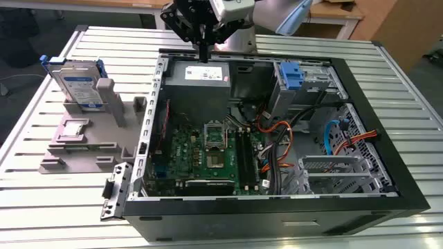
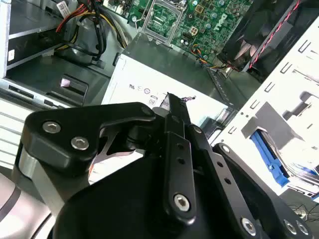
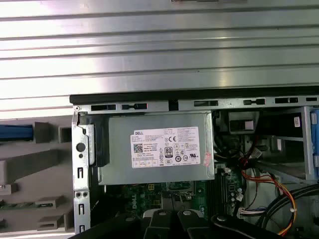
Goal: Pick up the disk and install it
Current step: 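Reach for the disk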
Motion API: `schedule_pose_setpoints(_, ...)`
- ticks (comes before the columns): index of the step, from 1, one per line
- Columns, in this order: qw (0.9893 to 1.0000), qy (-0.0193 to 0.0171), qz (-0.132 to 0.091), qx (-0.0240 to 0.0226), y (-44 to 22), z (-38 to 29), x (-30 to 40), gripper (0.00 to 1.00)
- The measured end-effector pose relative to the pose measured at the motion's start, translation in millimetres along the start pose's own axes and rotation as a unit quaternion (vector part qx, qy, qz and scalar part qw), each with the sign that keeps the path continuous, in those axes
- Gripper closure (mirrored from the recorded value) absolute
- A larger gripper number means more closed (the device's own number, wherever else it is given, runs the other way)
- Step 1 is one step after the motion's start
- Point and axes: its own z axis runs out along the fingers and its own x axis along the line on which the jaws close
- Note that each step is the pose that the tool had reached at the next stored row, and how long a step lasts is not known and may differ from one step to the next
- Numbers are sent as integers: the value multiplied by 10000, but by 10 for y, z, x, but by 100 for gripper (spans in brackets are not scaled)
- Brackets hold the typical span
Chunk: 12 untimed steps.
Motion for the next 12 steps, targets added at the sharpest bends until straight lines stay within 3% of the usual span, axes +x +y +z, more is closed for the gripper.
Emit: schedule_pose_setpoints(12,10000,0,1,0,-1,0,21,90)
